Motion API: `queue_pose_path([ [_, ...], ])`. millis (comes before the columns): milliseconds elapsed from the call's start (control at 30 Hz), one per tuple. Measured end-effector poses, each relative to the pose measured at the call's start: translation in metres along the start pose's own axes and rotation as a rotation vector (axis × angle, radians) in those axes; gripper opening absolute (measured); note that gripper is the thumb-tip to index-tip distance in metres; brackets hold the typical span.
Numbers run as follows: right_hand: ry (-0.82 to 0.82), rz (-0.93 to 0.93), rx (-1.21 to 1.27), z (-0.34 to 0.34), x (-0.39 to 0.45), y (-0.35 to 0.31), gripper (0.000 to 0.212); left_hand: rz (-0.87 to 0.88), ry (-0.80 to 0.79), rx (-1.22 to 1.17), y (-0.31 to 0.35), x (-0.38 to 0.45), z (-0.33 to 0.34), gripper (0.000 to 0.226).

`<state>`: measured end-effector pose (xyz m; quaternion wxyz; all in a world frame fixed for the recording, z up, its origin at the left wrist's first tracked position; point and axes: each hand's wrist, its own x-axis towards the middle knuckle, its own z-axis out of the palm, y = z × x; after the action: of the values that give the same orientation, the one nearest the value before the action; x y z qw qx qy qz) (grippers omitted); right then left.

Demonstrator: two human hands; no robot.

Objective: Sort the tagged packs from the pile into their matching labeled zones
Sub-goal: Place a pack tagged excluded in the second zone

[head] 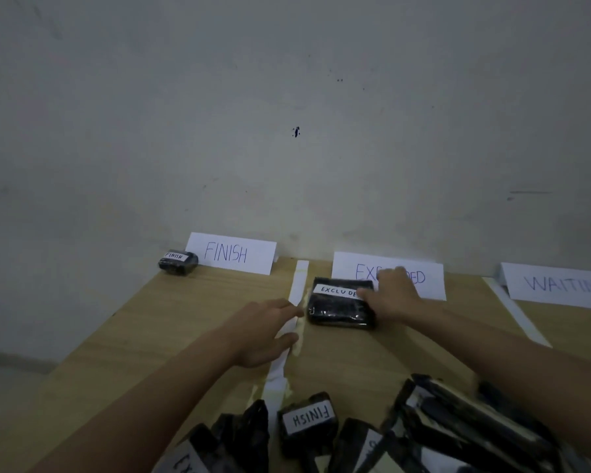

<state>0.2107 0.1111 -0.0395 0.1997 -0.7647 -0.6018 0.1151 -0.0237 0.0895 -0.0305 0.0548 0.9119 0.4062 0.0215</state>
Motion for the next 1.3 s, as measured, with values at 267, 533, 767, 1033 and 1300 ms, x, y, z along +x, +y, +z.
queue_pose_path([
  [267,-0.576,-0.906,-0.115,-0.017,-0.093,-0.038,0.037,0.082,-0.046,0.176,0.004,-0.040,-0.004,0.045],
  [533,-0.639,-0.787,-0.185,-0.011,-0.098,-0.049,0.029,-0.037,0.008,-0.173,0.012,-0.062,-0.012,0.040],
  [767,-0.252,-0.196,0.849,-0.033,-0.109,-0.047,0.023,-0.278,0.255,-1.099,0.043,-0.053,-0.028,0.030],
  [1033,-0.272,0.075,1.261,-0.049,-0.122,-0.048,0.041,-0.177,0.531,-1.265,0.077,-0.040,-0.039,0.022],
  [1300,0.157,-0.762,0.214,-0.042,-0.114,-0.059,0.066,-0.314,0.542,-1.199,0.039,-0.060,-0.041,0.023],
])
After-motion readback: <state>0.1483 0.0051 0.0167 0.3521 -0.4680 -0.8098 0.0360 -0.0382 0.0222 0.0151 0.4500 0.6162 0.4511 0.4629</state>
